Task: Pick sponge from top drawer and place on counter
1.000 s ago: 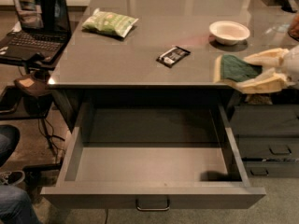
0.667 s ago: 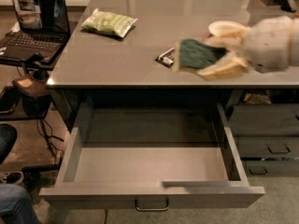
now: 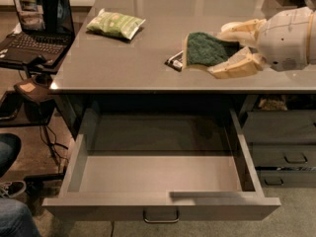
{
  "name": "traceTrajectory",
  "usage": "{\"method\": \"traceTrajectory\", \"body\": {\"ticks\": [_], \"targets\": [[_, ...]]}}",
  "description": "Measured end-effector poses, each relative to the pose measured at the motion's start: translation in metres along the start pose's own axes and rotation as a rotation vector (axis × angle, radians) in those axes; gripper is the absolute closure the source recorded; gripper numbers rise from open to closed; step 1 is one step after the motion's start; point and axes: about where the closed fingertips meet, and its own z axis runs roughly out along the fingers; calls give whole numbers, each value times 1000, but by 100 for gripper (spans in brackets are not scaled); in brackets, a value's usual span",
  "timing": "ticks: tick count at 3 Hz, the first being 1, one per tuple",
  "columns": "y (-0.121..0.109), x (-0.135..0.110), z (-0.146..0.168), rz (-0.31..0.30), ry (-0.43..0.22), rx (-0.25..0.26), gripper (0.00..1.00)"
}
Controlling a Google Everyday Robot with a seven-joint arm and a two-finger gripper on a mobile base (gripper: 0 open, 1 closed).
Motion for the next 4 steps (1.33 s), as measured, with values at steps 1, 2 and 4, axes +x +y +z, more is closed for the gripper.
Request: {"method": "traceTrajectory", "body": {"ticks": [1,2,4], "targets": [[-13,11,25,-17,71,40,100],[-50,32,57,-28,187,117,100],[-64,49,66,-18,260,127,100]]}}
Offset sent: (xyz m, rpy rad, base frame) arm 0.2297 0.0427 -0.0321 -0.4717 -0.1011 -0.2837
